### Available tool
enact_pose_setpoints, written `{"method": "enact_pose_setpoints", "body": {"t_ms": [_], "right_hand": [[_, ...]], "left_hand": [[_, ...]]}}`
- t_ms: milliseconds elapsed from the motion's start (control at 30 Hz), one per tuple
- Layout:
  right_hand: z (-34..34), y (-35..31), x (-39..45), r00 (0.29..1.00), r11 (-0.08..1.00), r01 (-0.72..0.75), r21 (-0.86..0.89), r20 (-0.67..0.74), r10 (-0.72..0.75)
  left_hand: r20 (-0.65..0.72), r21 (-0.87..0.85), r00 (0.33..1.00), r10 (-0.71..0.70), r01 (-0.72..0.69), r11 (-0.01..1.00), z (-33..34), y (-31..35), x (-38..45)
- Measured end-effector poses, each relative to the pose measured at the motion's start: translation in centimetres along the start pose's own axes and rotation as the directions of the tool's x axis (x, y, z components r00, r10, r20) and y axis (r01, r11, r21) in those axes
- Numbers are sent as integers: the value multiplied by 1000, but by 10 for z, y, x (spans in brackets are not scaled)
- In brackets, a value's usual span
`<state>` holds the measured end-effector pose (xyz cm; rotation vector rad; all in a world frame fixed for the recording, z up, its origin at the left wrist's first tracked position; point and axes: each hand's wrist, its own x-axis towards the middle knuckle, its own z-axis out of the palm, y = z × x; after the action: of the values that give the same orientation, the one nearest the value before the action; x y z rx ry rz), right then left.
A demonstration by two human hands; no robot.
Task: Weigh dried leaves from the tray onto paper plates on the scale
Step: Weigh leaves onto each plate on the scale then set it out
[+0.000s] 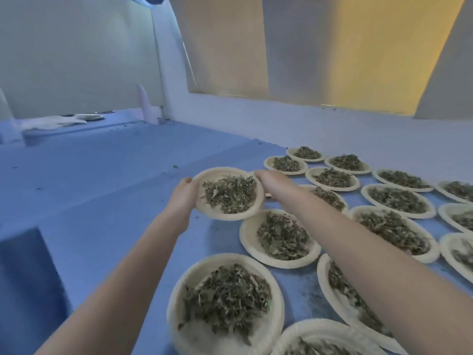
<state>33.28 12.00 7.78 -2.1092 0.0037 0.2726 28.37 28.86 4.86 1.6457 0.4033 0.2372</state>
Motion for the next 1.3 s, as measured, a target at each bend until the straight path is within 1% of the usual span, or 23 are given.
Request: {"method": "enact_pose_setpoints", "body": {"t_ms": [167,267,367,467,533,633,700,767,867,967,1033,1167,1233,1300], "right_hand": [[20,14,41,994,995,61,-83,90,-53],[31,24,52,993,982,49,-184,111,-29],[39,33,59,994,952,11,-305,108,23],[42,35,58,997,897,27,-441,75,6],[42,33,54,996,889,54,-455,93,-13],[44,29,46,985,915,88,-393,172,-21],[45,25,40,982,910,94,-404,186,-19],[44,22,33,990,883,101,-458,138,-41],[33,16,12,992,882,124,-455,44,-117],[16,9,-19,987,927,157,-340,38,-153],[5,6,-45,985,948,167,-270,14,-170],[-25,4,-107,978,954,194,-231,-31,-206],[-48,6,-138,973,943,192,-273,-71,-219],[-79,8,-170,973,894,165,-416,-79,-217]], "left_hand": [[41,43,999,-18,16,999,4,-25,36],[39,113,998,-53,49,992,4,-39,49],[38,234,991,-129,117,965,3,-51,60],[47,362,989,-137,112,926,6,-54,58],[22,376,992,-122,105,921,8,-52,56],[-14,352,994,-111,109,930,9,-44,48],[7,312,995,-102,95,945,6,-39,41],[62,259,993,-99,80,963,2,-34,33],[137,257,989,-51,15,966,-2,-23,14],[208,291,978,27,-88,953,1,1,-15],[282,301,957,65,-152,942,9,20,-41],[437,271,890,131,-269,924,36,53,-104],[500,258,851,161,-323,910,53,67,-136],[565,252,802,195,-392,885,72,78,-166]]}}
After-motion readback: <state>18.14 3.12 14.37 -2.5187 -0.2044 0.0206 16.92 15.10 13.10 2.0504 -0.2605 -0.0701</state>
